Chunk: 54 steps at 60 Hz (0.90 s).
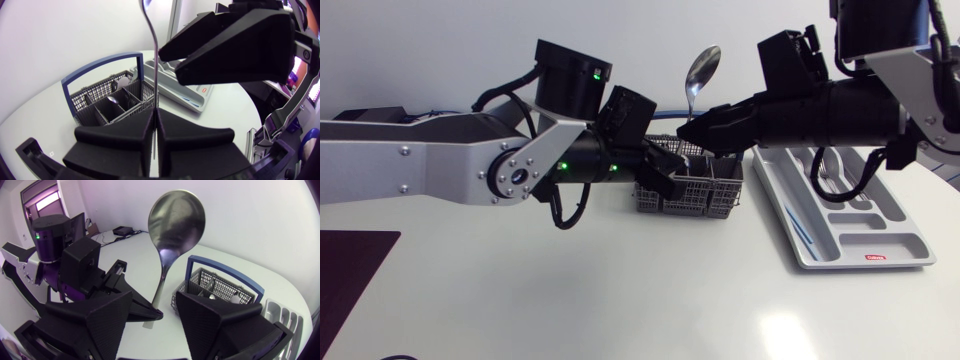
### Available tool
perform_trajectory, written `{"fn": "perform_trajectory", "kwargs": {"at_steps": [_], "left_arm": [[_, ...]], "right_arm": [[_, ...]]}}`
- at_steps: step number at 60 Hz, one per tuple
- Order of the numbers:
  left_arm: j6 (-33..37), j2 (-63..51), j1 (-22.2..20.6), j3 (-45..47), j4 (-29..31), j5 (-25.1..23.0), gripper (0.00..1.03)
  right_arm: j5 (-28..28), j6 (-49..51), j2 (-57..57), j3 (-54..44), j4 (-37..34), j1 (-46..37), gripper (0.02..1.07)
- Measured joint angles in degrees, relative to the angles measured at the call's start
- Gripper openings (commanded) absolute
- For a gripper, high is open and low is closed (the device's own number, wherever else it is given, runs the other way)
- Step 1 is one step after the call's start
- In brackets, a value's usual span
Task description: Unload the cutlery basket into the drawer organizer.
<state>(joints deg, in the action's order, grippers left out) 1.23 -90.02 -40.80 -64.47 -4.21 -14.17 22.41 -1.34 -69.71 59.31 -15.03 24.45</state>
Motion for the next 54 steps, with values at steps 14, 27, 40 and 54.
{"fn": "perform_trajectory", "kwargs": {"at_steps": [14,27,40,54], "left_arm": [[-0.2,-0.2,0.0,0.0,-0.4,0.2,0.03],[-0.4,-0.7,0.0,0.0,-0.4,0.2,0.03],[-1.3,-0.7,0.0,0.0,-0.8,1.0,0.03],[-1.5,-0.8,0.0,0.0,-1.0,1.3,0.09]], "right_arm": [[-1.7,-1.0,-3.0,2.8,0.7,0.0,0.48],[-3.0,-2.0,-4.6,4.0,2.0,-0.1,0.27],[-3.0,-2.1,-4.8,4.0,2.0,-0.1,0.18],[-2.5,-2.9,-5.0,4.0,2.0,-0.1,0.1]]}}
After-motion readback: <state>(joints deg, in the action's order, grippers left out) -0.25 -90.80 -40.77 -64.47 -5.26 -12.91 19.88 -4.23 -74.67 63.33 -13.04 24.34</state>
